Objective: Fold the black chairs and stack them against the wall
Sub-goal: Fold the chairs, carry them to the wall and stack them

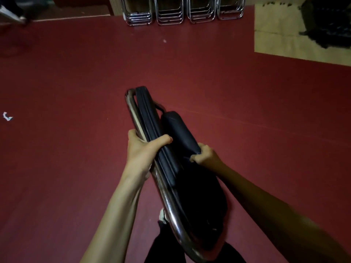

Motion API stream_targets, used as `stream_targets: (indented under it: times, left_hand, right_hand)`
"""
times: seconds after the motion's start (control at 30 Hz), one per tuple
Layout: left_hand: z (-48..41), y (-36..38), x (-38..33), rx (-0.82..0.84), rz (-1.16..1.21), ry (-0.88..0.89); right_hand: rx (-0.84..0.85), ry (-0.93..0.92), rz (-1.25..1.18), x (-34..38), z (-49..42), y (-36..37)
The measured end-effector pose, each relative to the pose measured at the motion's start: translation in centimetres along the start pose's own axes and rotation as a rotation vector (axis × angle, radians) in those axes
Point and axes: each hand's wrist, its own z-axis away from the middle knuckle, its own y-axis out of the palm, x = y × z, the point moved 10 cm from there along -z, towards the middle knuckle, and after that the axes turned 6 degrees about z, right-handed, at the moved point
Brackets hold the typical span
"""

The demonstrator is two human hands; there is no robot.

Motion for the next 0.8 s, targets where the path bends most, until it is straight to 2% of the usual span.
stream_targets:
  times: [0.1,0.4,0.63,0.8]
  left_hand:
    - [-7.1,1.7,-2.3,-0.003,-0.013,-0.013]
    - [-26.8,11.7,-9.6,-0.076,-0.059,0.038]
    - [-42.2,23.1,-16.2,-0.175,-0.076,0.053]
    - [-53.6,29.4,-20.4,-0.156,-0.032,0.054]
  right_hand:
    - [0.006,0.005,-0.055,3.5,-6.3,-1.4]
    - [0.079,-0.074,-0.007,11.6,-29.8,-8.5]
    - [0.166,-0.113,0.012,18.7,-48.1,-18.7]
    - [0.094,-0.129,0.098,24.0,-59.5,-26.5]
